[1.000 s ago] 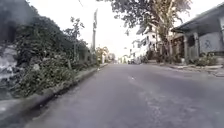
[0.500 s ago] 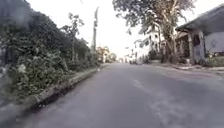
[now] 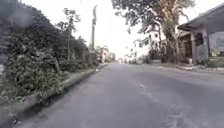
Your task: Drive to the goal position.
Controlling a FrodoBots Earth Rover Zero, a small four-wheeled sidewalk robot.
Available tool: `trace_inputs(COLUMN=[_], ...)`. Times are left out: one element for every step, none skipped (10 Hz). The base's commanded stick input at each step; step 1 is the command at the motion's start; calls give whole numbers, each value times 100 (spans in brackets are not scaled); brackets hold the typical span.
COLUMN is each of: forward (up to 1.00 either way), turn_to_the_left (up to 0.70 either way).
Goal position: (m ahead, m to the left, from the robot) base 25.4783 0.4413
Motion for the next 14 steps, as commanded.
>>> trace_inputs(forward=[100,100,100,100,100,100,100,100,100,100,100,100,100,100], turn_to_the_left=[0,0,0,0,0,0,0,0,0,0,0,0,0,0])
